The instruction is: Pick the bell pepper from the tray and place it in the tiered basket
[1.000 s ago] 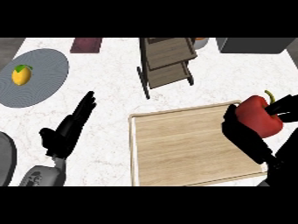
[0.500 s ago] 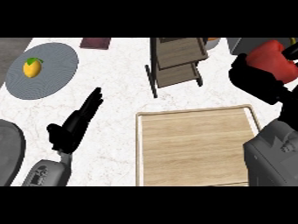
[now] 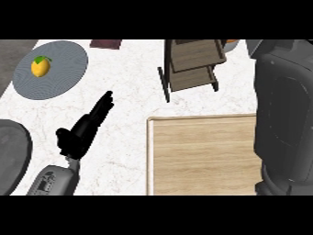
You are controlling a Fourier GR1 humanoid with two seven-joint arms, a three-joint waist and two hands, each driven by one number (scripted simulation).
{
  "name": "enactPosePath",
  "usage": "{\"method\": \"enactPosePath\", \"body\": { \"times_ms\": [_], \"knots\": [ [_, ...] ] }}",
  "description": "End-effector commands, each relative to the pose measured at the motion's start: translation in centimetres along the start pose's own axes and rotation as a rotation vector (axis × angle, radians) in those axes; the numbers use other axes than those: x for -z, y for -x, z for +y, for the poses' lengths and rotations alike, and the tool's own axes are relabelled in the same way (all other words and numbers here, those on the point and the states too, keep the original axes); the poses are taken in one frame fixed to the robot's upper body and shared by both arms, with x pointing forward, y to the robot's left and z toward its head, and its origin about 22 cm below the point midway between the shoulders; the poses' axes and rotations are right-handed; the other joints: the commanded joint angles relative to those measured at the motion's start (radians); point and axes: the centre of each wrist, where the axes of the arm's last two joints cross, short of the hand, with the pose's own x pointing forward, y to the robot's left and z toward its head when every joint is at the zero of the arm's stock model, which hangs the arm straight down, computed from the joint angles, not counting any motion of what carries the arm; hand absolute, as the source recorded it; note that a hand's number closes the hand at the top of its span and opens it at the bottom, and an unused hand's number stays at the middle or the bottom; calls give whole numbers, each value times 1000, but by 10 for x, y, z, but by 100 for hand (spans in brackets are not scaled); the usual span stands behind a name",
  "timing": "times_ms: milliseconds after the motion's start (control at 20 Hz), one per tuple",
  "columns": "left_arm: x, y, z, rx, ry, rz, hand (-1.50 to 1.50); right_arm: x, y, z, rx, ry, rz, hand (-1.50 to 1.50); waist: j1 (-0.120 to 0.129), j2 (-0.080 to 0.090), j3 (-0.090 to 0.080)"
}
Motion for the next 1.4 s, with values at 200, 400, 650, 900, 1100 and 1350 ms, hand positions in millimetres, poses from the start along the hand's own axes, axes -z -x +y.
{"method": "enactPosePath", "body": {
  "times_ms": [200, 400, 650, 900, 1100, 1350],
  "knots": [
    [-3, 3, -3, -8, -5, 2, 0, 31, -60, 16, -31, -110, 235, 150, 1, 12, 3],
    [4, -8, 1, -2, -5, -26, 0, 41, -71, 33, -12, -150, 234, 150, -4, 15, 3],
    [5, -1, -12, -3, -1, -25, 0, 56, -81, 32, 101, -186, 260, 150, -9, 18, 3],
    [7, -6, -3, 2, 17, -17, 0, 59, -80, 31, 288, -277, 460, 150, 12, 22, 3],
    [3, -1, 5, 19, 3, -22, 0, 68, -77, 33, 398, -327, 530, -150, 7, 19, 3],
    [10, -6, 0, -12, -2, -16, 0, 57, -94, 30, 496, -207, 477, -150, 2, 19, 1]
  ]
}}
